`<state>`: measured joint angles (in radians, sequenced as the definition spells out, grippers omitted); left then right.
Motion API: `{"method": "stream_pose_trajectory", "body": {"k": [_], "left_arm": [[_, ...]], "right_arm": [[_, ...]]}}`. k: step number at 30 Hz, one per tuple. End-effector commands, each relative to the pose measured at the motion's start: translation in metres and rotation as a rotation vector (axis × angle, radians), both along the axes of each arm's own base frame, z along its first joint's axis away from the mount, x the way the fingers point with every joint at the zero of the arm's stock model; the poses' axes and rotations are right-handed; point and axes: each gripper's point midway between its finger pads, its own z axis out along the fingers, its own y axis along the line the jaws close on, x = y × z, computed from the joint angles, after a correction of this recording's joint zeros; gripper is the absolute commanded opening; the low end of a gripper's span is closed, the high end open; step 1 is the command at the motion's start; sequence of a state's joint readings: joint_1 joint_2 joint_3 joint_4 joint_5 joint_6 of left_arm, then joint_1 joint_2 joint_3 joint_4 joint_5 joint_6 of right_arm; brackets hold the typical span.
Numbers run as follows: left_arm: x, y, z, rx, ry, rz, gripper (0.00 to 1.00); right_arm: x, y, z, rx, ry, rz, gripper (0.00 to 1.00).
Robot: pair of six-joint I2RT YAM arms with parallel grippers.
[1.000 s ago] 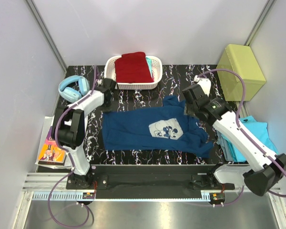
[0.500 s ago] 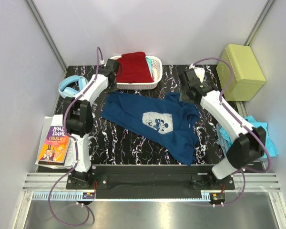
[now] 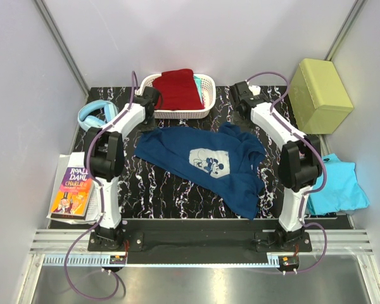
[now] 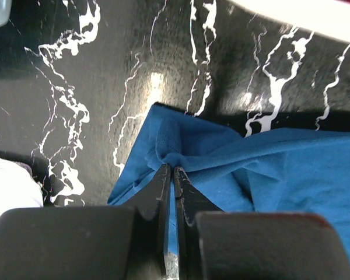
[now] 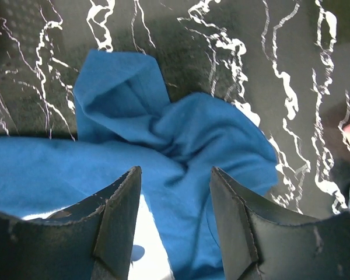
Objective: Fold and stack the t-shirts
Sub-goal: Flatten out the tshirt
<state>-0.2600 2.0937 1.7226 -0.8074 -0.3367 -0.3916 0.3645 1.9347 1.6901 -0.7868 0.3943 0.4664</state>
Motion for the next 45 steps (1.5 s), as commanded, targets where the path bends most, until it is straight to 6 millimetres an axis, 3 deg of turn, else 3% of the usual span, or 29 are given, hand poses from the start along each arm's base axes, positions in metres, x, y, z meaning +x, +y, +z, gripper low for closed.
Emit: {"method": "stream_pose_trajectory", "body": {"k": [1, 9, 10, 12, 13, 15, 19, 30, 40, 45], "left_arm": [[0.008, 0.000, 0.036, -0.027, -0.104, -0.003, 0.07], [0.002, -0.002, 0.037, -0.049, -0.106, 0.002, 0.06], [0.001, -0.003, 0.037, -0.049, -0.106, 0.000, 0.06], [-0.001, -0.002, 0.036, -0.047, -0.102, -0.001, 0.06], [-0.003, -0.003, 0.036, -0.048, -0.100, -0.005, 0.06], [-0.006, -0.003, 0.036, -0.050, -0.100, -0.005, 0.06], [-0.009, -0.002, 0.035, -0.046, -0.099, -0.007, 0.05], [-0.007, -0.005, 0.033, -0.052, -0.098, -0.013, 0.05], [-0.010, -0.010, 0.024, -0.041, -0.075, -0.024, 0.04], [-0.010, -0.007, 0.027, -0.027, -0.082, -0.026, 0.04]], "right_arm": [[0.018, 0.005, -0.019, 0.005, 0.012, 0.007, 0.58], [0.050, 0.008, -0.049, 0.048, 0.038, -0.028, 0.56], [0.059, 0.010, -0.041, 0.058, 0.012, -0.030, 0.55], [0.066, 0.011, -0.049, 0.053, 0.023, -0.029, 0.55], [0.075, 0.013, -0.040, 0.058, -0.001, -0.028, 0.55], [0.084, 0.013, -0.042, 0.051, -0.005, -0.028, 0.54], [0.092, 0.014, -0.046, 0.045, 0.003, -0.023, 0.53], [0.070, 0.012, -0.078, 0.053, 0.079, -0.044, 0.51], [0.068, 0.010, -0.097, 0.038, 0.108, -0.034, 0.50], [0.072, 0.009, -0.100, 0.041, 0.107, -0.036, 0.30]]}}
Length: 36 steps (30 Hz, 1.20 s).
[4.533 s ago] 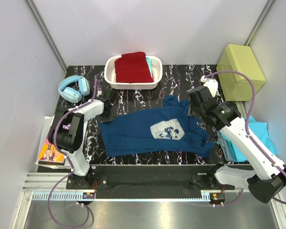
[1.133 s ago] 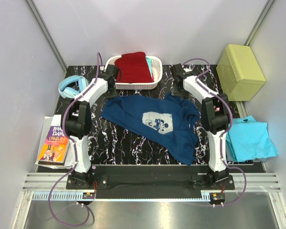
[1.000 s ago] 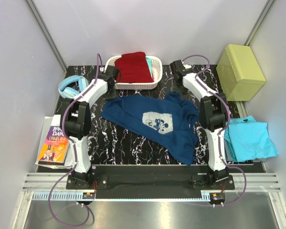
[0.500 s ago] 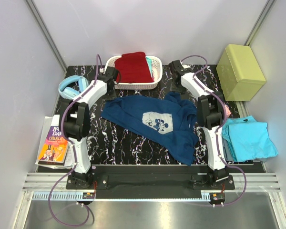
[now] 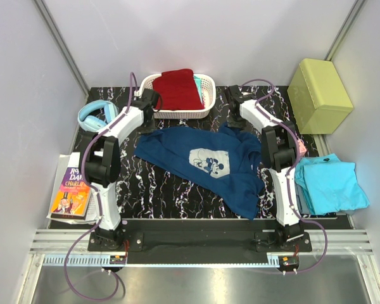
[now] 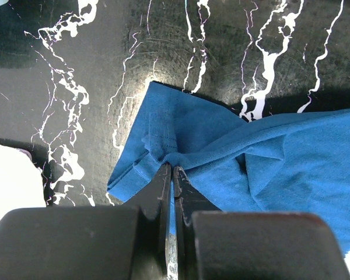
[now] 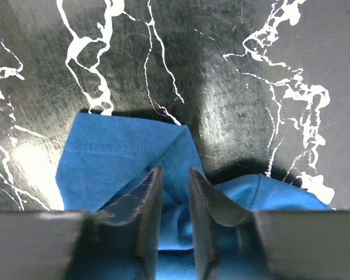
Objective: Fold and stack the t-shirts
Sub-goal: Flatten out the tshirt
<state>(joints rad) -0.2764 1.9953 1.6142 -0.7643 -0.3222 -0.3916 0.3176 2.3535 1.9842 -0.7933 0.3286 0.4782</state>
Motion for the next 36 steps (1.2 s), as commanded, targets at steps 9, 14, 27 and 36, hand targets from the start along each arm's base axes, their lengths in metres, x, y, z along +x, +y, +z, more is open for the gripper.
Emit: {"method": "stream_pose_trajectory", "body": {"k": [9, 14, 27, 36], "left_arm": [[0.006, 0.000, 0.014, 0.001, -0.048, -0.004, 0.02], [0.009, -0.004, 0.013, -0.011, -0.050, -0.008, 0.00], [0.001, -0.006, 0.006, -0.027, -0.025, -0.007, 0.15], [-0.009, -0.005, 0.007, -0.002, -0.038, -0.016, 0.13]], "right_arm": [[0.013, -0.013, 0.004, -0.008, -0.039, -0.045, 0.00], [0.023, -0.034, 0.032, -0.048, -0.117, -0.120, 0.00], [0.029, -0.038, 0.075, -0.017, -0.166, -0.116, 0.41], [-0.025, -0.044, 0.087, 0.030, -0.137, -0.140, 0.48]]}}
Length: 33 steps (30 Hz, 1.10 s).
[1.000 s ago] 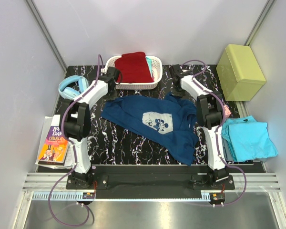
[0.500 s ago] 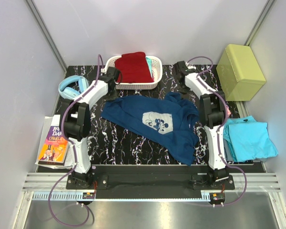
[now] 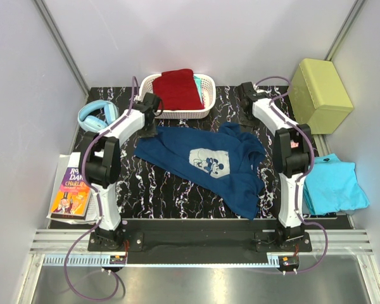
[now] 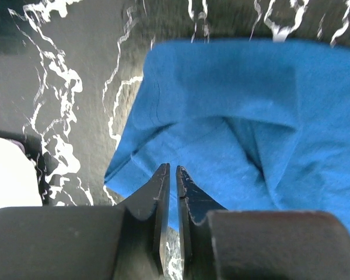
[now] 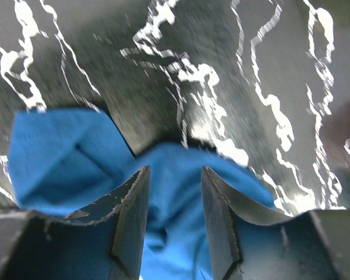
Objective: Fold and stack the t-shirts
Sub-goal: Flatten out the tshirt
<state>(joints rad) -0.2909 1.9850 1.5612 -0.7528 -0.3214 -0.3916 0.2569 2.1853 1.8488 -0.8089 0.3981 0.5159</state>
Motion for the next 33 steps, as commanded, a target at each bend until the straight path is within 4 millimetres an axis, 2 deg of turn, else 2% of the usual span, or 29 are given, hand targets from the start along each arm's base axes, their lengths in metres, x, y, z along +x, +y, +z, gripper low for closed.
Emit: {"method": "stream_pose_trajectory", "body": {"k": [1, 2, 3, 6, 11, 17, 21, 25, 33], "left_arm": [[0.002, -0.003, 0.018, -0.016, -0.067, -0.002, 0.13], [0.001, -0.004, 0.017, -0.023, -0.062, -0.004, 0.16], [0.000, -0.007, 0.018, -0.034, -0.063, -0.007, 0.25], [0.004, -0.013, 0.028, -0.058, -0.089, -0.011, 0.35], [0.003, -0.031, 0.040, -0.105, -0.116, -0.028, 0.37], [0.000, -0.031, 0.052, -0.080, -0.149, -0.038, 0.38], [0.000, -0.044, 0.056, -0.104, -0.160, -0.060, 0.38], [-0.007, -0.051, 0.064, -0.103, -0.184, -0.066, 0.38], [-0.022, -0.055, 0.055, -0.096, -0.163, -0.079, 0.38]], "right_arm": [[-0.009, 0.005, 0.048, 0.066, -0.096, -0.012, 0.49], [-0.013, 0.004, 0.048, 0.067, -0.093, -0.013, 0.50], [-0.014, 0.004, 0.050, 0.069, -0.096, -0.015, 0.50], [-0.018, 0.005, 0.048, 0.072, -0.076, -0.007, 0.50], [-0.024, 0.003, 0.036, 0.056, -0.026, 0.008, 0.51], [-0.032, 0.000, 0.020, 0.019, 0.025, 0.028, 0.51], [-0.032, 0.001, 0.011, 0.010, 0.046, 0.046, 0.52], [-0.037, 0.003, -0.008, 0.019, 0.088, 0.051, 0.52], [-0.036, 0.008, -0.029, 0.046, 0.111, 0.044, 0.52]]}}
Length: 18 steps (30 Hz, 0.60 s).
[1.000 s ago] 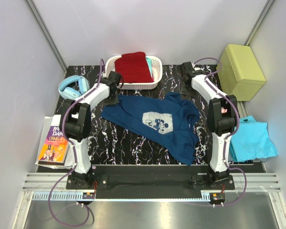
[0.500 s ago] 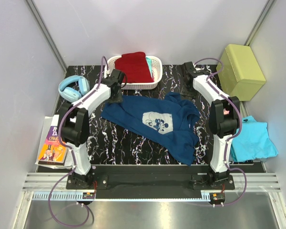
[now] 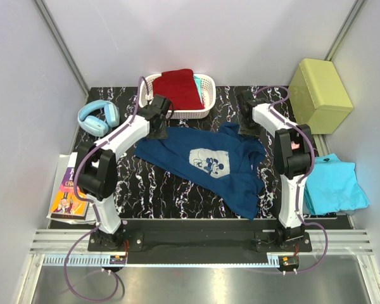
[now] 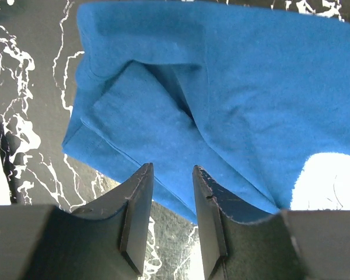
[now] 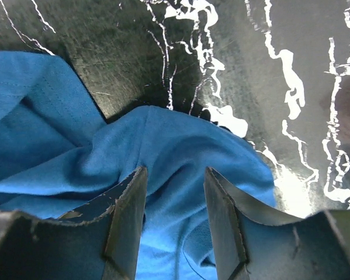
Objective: Fold and stack the t-shirts
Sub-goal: Flatten out the tshirt
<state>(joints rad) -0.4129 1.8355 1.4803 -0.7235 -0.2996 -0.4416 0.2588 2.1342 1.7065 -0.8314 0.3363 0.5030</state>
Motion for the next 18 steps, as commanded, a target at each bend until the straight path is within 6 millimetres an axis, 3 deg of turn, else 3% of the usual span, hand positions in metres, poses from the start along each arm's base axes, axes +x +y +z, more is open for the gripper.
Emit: {"method": "stream_pose_trajectory", "body": {"k": [1, 8, 10, 15, 16, 18], "left_arm": [[0.002, -0.003, 0.019, -0.022, -0.069, 0.011, 0.38], [-0.009, -0.006, 0.010, -0.008, -0.049, -0.011, 0.38], [-0.011, -0.008, 0.007, -0.007, -0.041, -0.016, 0.38], [-0.017, -0.007, 0.001, 0.000, -0.028, -0.021, 0.37], [-0.018, -0.008, 0.001, 0.001, -0.028, -0.025, 0.37], [-0.020, -0.007, 0.000, 0.004, -0.025, -0.026, 0.37]], "right_arm": [[0.008, 0.009, -0.005, 0.031, -0.019, 0.007, 0.52], [0.022, 0.010, -0.008, 0.017, -0.032, 0.021, 0.49], [0.022, 0.011, -0.015, 0.021, -0.018, 0.024, 0.44], [0.016, 0.012, -0.026, 0.029, 0.011, 0.013, 0.21], [0.015, 0.012, -0.027, 0.025, 0.015, 0.014, 0.10], [0.016, 0.008, -0.024, 0.011, 0.005, 0.003, 0.00]]}}
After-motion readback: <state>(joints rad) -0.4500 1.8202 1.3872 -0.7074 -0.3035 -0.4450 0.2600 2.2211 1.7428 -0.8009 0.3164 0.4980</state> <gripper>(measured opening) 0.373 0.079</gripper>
